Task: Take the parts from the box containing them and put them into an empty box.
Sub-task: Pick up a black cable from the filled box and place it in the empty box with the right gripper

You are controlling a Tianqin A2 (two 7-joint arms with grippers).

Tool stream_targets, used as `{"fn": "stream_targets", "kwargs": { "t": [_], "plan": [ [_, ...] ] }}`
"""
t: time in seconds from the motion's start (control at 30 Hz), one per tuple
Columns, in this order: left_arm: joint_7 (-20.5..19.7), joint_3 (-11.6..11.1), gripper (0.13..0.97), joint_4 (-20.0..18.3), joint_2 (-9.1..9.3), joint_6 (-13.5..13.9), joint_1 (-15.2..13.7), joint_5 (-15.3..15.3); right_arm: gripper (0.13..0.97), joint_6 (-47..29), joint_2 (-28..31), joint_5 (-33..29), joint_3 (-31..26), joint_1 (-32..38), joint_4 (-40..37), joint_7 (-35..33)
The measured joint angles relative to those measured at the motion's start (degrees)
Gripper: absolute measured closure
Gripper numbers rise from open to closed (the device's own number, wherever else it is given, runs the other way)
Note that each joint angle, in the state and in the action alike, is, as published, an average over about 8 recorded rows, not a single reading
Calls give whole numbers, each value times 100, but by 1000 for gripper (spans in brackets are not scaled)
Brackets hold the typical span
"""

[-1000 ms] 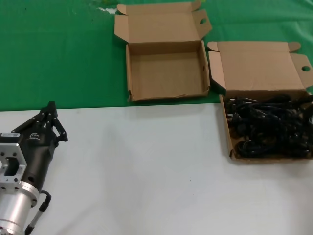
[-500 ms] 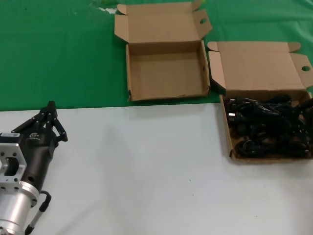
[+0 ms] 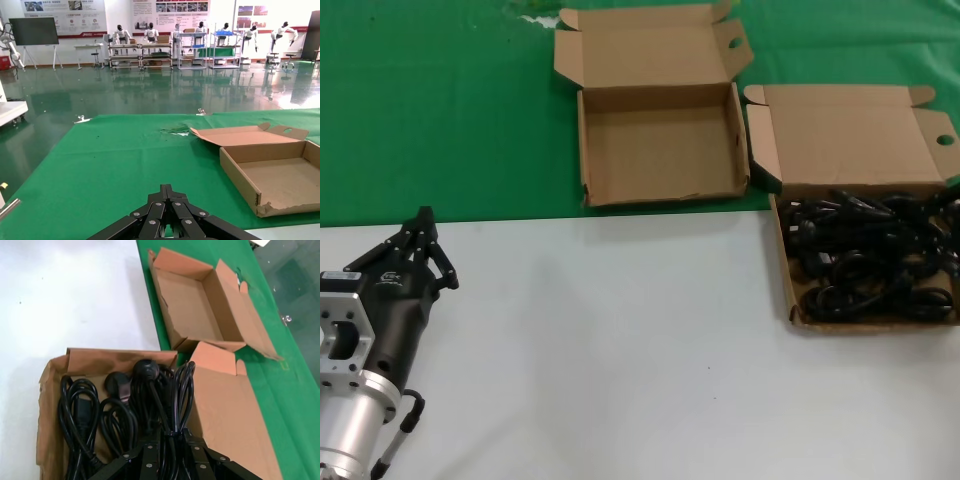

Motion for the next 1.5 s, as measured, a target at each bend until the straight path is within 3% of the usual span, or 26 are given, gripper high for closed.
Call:
{"fn": "stream_targets", "kwargs": {
  "t": [0.63, 1.07, 1.5],
  "plan": [
    [0, 0, 958, 0, 0, 0, 0, 0, 885, 23, -263, -15, 5, 398, 318, 191],
    [0, 0, 958, 0, 0, 0, 0, 0, 885, 328, -1168, -61, -230, 785, -91, -15],
    [0, 0, 958, 0, 0, 0, 0, 0, 885, 652, -2266, -152, -547, 1279, -974, -405]
  ]
}}
